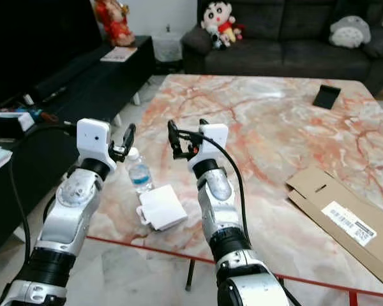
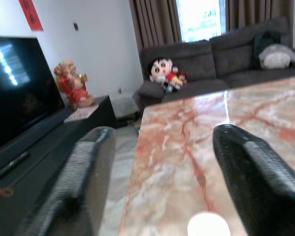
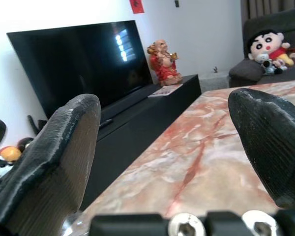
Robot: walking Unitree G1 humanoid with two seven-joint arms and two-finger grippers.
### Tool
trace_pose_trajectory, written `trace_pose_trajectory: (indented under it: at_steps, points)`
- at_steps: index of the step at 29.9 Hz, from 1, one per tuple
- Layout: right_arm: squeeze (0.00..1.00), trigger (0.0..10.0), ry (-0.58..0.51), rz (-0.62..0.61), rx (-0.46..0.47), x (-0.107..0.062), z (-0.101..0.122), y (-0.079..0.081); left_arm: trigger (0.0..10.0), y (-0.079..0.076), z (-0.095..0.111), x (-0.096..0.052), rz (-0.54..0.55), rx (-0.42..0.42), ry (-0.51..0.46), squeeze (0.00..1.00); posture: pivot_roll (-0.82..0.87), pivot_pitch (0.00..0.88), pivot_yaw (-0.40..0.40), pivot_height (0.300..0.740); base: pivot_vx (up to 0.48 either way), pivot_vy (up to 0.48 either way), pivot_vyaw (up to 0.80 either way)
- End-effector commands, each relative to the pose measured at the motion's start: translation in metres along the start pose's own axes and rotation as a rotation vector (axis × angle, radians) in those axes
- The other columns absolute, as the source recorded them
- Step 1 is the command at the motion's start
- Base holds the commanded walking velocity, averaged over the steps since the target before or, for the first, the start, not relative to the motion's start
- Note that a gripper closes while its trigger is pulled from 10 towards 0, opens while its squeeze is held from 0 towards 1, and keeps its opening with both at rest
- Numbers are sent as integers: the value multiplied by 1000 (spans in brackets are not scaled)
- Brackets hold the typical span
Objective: Picking trash to rubbish bin
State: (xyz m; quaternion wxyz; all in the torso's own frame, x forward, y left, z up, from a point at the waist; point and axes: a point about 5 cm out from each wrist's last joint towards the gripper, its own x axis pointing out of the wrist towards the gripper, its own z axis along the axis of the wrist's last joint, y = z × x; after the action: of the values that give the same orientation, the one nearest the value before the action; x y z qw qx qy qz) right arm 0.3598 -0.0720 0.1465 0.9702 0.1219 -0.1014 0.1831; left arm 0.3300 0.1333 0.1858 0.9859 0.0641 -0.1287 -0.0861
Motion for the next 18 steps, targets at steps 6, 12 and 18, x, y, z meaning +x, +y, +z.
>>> trace_pose_trajectory:
  at_steps: [6, 12, 18]
  points:
    - [0, 10000, -6, 21, 2, 3, 3, 5, 10000, 0, -1, 7, -45, 3, 55, 1000, 102, 0, 58, 740, 0, 0, 0]
    - [0, 10000, -5, 23, 3, 3, 2, 5, 10000, 2, -12, 15, -46, 13, 112, 0, 100, 0, 56, 740, 0, 0, 0]
    - [0, 10000, -1, 25, 2, 1, 1, 5, 10000, 10, -15, 28, -10, 9, 149, 0, 96, 0, 55, 740, 0, 0, 0]
